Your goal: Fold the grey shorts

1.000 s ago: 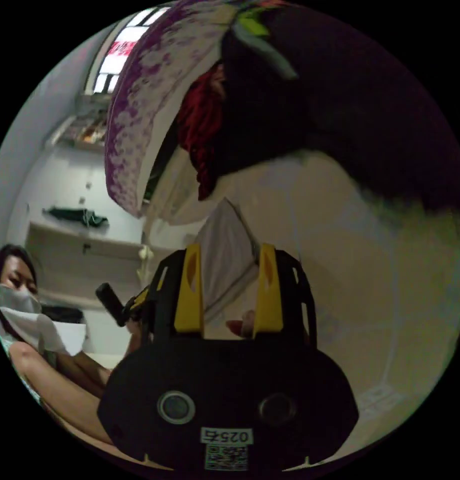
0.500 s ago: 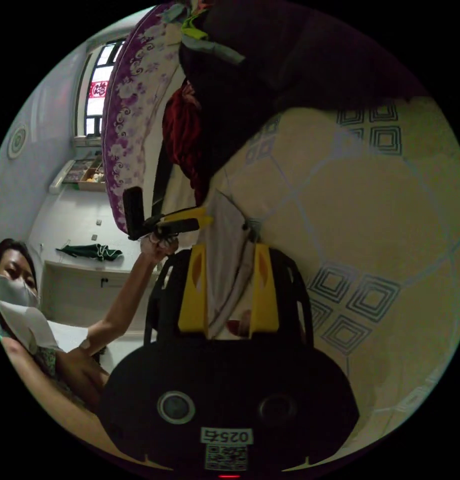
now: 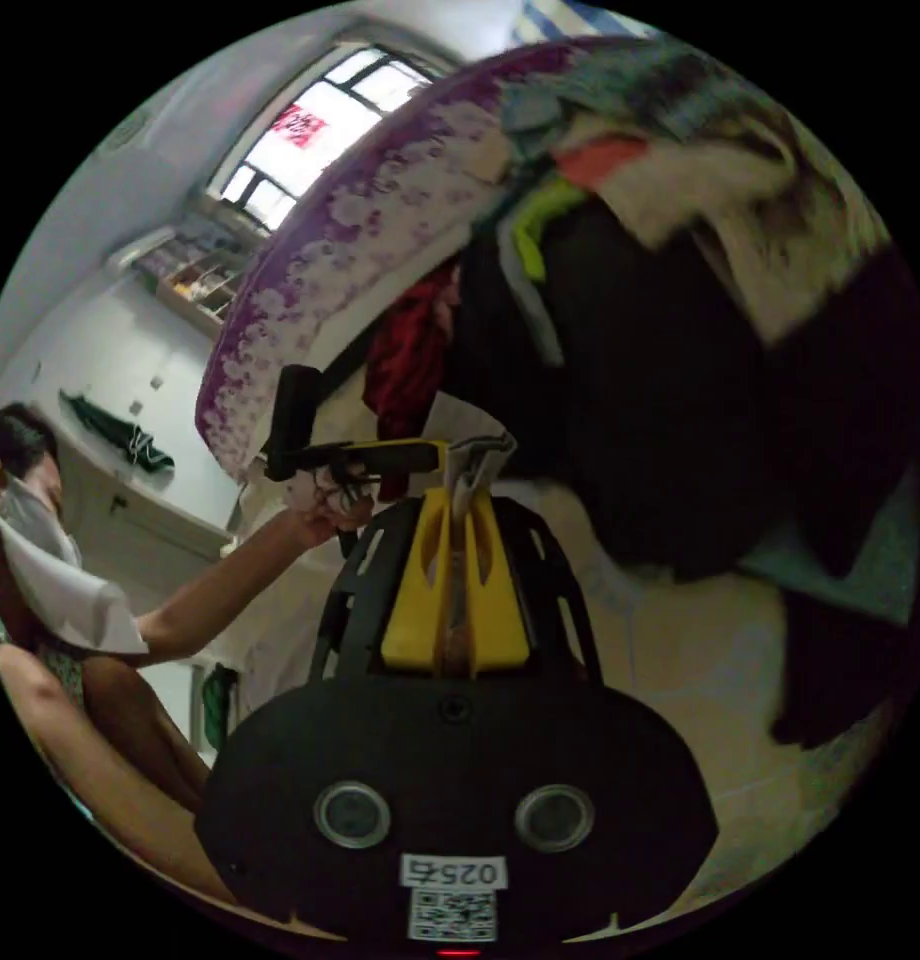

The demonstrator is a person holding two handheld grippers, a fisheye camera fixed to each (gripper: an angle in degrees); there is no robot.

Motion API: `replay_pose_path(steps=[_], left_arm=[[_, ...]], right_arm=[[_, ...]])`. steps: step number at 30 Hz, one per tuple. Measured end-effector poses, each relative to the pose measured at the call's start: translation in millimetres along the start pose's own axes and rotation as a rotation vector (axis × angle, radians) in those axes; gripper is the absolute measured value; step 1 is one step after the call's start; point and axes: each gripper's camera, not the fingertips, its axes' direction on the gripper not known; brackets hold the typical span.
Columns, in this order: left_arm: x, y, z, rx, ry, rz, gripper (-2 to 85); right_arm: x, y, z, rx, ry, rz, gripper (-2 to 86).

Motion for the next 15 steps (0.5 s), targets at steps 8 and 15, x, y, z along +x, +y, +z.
replay_pose_path(steps=[8,15], left_arm=[[45.4,238.2,-222.7,0.333,0.054,0.062,-1.6],[119.0,543.3,-378.3,0.566,-0.231,-0.228,-0.3]], right_arm=[[-196.2,60.4,88.0,-0.347,-0.498,-0.342,-0.4],[-384.7,177.7,205.8,-0.528,-0.808,-0.418,0.4]])
